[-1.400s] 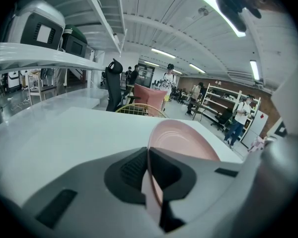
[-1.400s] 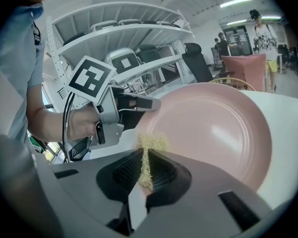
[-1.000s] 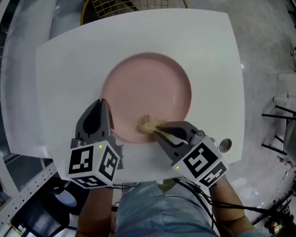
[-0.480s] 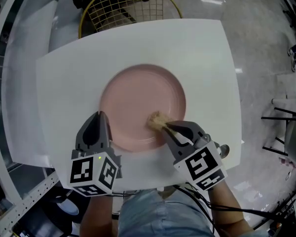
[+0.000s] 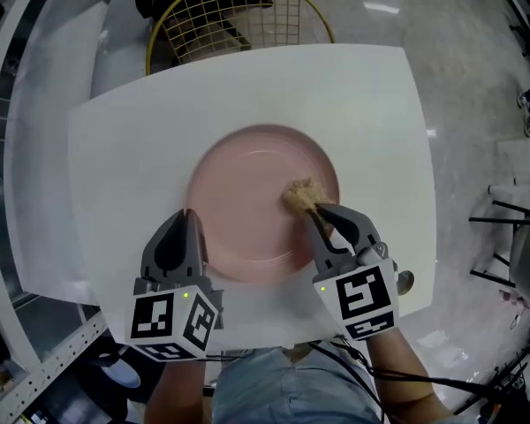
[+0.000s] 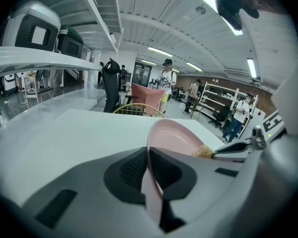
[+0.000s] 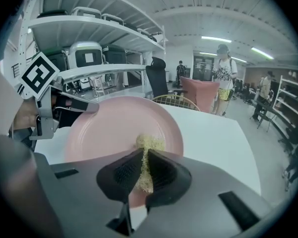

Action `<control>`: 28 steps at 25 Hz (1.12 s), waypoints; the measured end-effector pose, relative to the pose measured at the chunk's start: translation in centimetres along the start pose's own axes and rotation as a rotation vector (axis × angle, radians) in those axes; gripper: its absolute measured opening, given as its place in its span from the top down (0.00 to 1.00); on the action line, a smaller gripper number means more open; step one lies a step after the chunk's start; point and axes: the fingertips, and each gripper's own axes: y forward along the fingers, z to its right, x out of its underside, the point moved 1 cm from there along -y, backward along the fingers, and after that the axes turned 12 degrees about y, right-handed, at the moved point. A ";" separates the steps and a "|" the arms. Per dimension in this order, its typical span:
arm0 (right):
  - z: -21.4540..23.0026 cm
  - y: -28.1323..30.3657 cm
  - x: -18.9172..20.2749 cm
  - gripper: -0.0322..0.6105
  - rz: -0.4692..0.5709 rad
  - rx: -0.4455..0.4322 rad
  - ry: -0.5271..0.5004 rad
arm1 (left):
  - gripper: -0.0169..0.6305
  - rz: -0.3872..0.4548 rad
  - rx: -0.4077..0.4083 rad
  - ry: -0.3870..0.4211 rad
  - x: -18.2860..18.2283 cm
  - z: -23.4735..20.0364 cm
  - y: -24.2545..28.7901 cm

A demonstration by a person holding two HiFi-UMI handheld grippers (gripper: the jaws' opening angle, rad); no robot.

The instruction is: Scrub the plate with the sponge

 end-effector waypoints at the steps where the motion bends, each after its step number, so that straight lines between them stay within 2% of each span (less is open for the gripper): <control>1: 0.2 0.2 -0.2 0.89 0.003 0.005 0.004 | 0.94 -0.001 0.001 0.000 0.0 0.0 0.1; 13: 2.2 3.1 -4.2 0.89 0.037 0.042 0.018 | 0.94 0.001 0.016 0.000 -0.1 0.1 0.3; 28: -1.7 6.0 -6.8 0.89 0.052 -0.033 -0.090 | 0.94 -0.008 0.026 -0.033 0.2 0.0 0.3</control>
